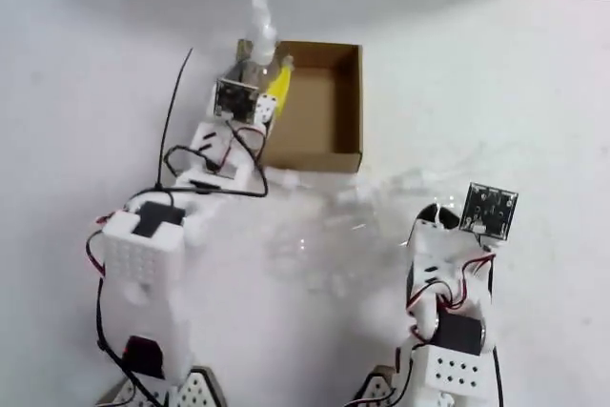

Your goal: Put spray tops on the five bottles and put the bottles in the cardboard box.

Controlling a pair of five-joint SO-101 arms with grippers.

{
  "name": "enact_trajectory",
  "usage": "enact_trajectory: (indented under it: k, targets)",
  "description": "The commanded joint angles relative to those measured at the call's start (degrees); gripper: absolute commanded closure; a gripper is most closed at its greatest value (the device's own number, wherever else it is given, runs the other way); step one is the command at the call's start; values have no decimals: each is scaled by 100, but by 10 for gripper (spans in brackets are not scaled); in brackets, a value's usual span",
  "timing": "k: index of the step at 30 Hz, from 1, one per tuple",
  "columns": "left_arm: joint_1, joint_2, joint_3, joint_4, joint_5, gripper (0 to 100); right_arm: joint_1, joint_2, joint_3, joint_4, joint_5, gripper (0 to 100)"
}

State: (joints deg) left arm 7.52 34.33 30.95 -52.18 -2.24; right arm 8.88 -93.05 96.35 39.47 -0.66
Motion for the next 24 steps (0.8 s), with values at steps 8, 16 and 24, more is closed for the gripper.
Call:
enact_trajectory:
  k: [8,16,24]
  targets:
    - [-110,-22,18,-193,0,977,22,-40,79,57,53,982]
    - [-110,-22,132,-193,-18,958,22,-40,79,57,53,982]
    - [-127,-40,105,369,18,771,22,-40,79,57,53,982]
